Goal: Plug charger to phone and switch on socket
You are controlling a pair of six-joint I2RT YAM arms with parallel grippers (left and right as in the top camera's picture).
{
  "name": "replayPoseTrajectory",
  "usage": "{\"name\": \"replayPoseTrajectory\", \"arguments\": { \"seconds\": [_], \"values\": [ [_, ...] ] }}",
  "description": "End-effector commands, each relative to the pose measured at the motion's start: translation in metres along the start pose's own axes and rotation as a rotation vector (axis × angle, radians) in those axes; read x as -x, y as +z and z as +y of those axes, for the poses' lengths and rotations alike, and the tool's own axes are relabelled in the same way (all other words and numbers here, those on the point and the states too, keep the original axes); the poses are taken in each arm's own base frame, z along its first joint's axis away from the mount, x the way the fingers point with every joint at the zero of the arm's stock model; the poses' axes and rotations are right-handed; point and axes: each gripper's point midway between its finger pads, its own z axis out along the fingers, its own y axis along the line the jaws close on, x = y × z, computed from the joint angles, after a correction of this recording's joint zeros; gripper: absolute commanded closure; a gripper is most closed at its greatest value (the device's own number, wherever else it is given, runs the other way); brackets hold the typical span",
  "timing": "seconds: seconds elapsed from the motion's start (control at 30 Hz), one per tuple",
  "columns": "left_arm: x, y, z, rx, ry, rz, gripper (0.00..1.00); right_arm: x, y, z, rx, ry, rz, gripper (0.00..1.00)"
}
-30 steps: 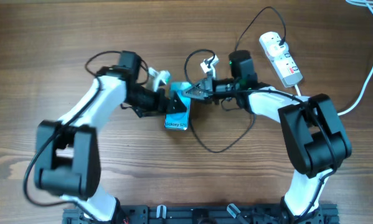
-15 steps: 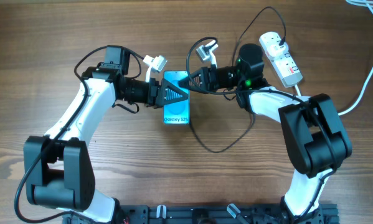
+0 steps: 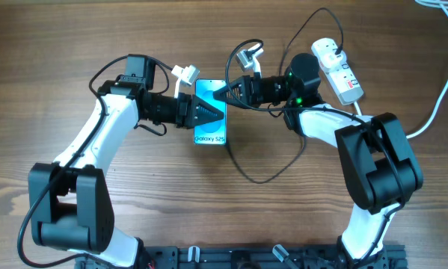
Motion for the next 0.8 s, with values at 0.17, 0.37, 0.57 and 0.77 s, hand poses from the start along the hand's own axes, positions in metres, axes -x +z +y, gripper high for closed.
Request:
{"name": "replayPoseTrajectory", "arguments": {
  "seconds": [0.17,0.37,0.57,0.77],
  "values": [
    [0.001,-0.001,-0.021,-0.075,0.05,-0.007,0.89,0.002,0.002,-0.003,-0.003,0.008,-0.004,0.96],
    [0.001,-0.001,-0.015,-0.041,0.049,-0.005,0.96,0.002,0.002,-0.003,-0.003,0.008,-0.005,0.95],
    [0.001,-0.001,-0.009,-0.008,0.048,-0.004,0.96,0.009,0.001,-0.004,-0.011,-0.006,-0.041,0.31],
    [-0.001,-0.001,0.003,0.059,0.04,0.0,0.96,0.016,-0.001,-0.017,-0.049,-0.025,-0.091,0.23]
  ]
}}
